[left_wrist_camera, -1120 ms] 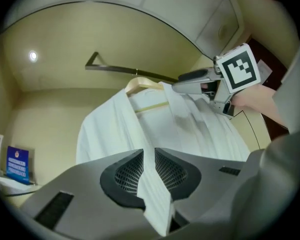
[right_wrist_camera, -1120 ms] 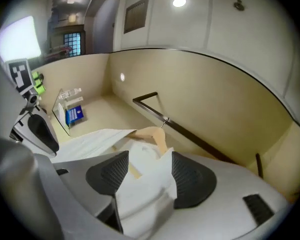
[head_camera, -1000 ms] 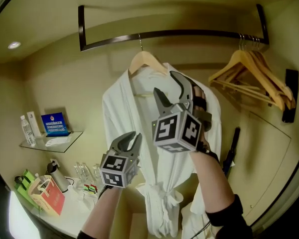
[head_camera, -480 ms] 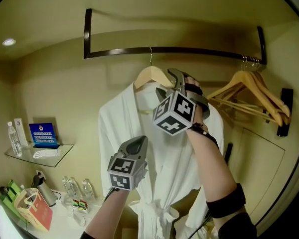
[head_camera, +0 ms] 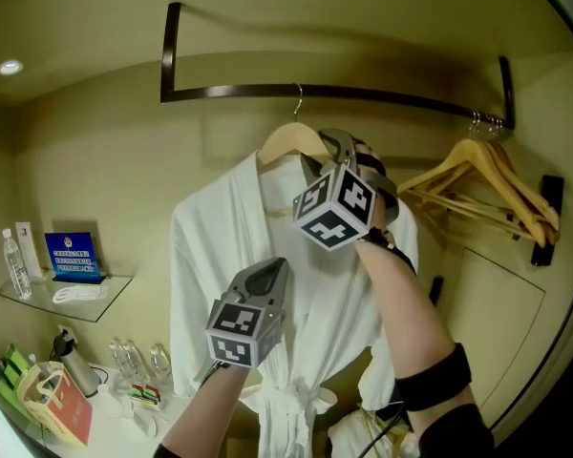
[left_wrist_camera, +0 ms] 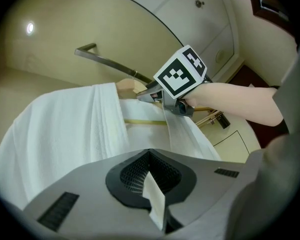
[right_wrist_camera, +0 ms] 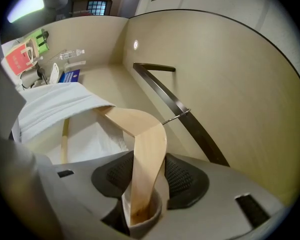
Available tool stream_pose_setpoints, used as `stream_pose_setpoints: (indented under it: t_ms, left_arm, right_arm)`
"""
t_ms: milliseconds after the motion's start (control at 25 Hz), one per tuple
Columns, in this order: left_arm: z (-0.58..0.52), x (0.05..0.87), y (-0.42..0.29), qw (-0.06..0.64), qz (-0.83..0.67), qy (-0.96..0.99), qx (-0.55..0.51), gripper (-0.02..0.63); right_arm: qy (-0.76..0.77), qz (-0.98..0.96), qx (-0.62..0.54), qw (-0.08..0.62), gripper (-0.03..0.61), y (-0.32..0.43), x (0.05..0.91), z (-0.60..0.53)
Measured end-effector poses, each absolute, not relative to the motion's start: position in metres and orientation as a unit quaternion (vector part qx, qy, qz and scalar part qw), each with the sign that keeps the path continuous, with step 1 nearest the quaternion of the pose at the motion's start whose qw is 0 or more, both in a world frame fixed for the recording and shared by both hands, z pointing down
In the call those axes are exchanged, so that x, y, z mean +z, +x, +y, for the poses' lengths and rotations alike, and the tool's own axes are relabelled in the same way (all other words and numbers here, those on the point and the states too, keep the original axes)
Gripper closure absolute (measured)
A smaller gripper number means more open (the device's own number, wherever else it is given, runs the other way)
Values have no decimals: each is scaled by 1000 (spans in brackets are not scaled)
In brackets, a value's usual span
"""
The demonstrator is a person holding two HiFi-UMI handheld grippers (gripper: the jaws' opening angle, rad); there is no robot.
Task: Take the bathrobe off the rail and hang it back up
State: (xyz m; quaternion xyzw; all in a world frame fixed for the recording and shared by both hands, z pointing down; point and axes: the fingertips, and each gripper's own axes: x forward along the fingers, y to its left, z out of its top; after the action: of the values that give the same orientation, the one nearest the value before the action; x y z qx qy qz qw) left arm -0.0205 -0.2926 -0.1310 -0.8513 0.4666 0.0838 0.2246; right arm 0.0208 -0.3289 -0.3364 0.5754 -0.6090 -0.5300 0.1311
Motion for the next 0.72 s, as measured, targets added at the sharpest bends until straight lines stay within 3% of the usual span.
stream_pose_setpoints:
  t_ms: [720]
  left_arm:
    - [-276, -126, -45, 224, 483, -844, 70, 614]
  right_arm:
    - [594, -577, -555, 79, 390, 10, -361, -285]
